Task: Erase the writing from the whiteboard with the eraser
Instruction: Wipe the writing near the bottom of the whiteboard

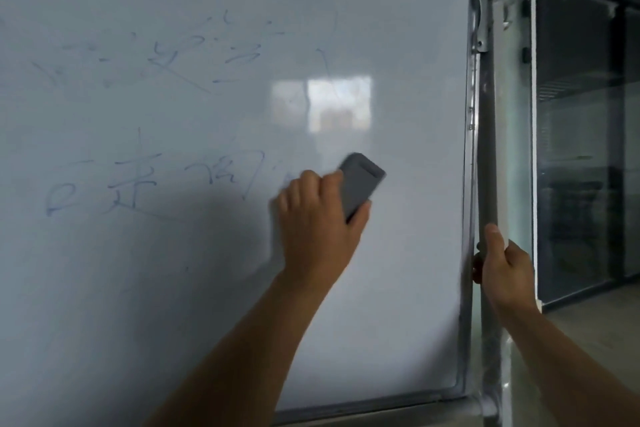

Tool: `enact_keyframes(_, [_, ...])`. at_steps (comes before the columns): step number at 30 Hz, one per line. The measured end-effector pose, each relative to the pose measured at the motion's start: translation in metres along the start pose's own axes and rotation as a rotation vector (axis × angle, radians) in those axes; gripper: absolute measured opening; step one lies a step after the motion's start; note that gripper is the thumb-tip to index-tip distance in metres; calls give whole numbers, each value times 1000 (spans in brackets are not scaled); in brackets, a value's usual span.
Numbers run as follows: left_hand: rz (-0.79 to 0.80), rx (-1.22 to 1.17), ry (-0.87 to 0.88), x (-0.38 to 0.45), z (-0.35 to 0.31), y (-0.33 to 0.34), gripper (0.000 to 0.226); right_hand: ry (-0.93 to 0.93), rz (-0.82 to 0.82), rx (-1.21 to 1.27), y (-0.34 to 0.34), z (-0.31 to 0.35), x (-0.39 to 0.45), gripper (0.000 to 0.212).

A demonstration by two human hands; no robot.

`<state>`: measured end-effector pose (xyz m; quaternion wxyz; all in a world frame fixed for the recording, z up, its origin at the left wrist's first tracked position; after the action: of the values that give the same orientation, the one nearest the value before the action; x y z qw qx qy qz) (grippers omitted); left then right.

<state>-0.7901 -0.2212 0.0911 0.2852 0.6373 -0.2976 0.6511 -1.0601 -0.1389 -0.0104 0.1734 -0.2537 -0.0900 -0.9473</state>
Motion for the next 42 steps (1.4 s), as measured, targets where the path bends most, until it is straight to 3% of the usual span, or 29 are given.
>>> enact_keyframes(5, [-221,-83,-450,31,66,-25,50,-21,-11,4,2,2,-1,60])
enact_keyframes(7, [-191,-70,-358,30,56,-23,49,-19,-23,-6,1,3,-2,57])
enact_keyframes(10, [-34,12,74,-2,9,-6,46,-10,-31,1,-1,4,-2,54])
enact_keyframes(12, [0,45,168,-10,5,-3,46,-7,-34,1,-1,4,-1,52])
enact_keyframes(17, [-252,8,-429,44,81,-39,53,-2,-43,18,0,8,-3,49])
enact_keyframes(18, [-240,-3,-410,48,80,-40,53,1,-46,20,0,8,-3,48])
enact_keyframes(22, [-27,3,75,8,18,-10,48,0,-38,5,0,14,-8,50])
enact_keyframes(24, [43,5,165,-10,-4,4,48,10,-29,-18,-1,14,-12,53])
enact_keyframes(26, [6,34,135,7,-7,12,48,11,-1,-38,1,15,-6,59])
enact_keyframes(30, [-89,37,-116,67,7,4,48,115,21,-132,-4,23,-5,59])
enact_keyframes(36, [47,11,-68,108,12,-3,49,229,115,-243,-10,62,-2,28])
enact_keyframes(40, [13,19,-273,168,38,-15,53,385,203,-338,-9,58,4,21])
enact_keyframes(42, [34,2,-347,185,43,-20,54,425,137,-316,-10,67,4,25])
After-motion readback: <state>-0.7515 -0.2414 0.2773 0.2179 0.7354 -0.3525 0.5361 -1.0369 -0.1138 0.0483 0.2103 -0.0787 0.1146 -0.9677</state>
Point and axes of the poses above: each hand's wrist, its own x-axis towards the middle knuckle, its own y-axis out of the palm, z = x × y, the point moved 4 cm from there along x, towards the middle knuckle, and after that the axes turned 2 degrees about -x, right-handed, at the moved point
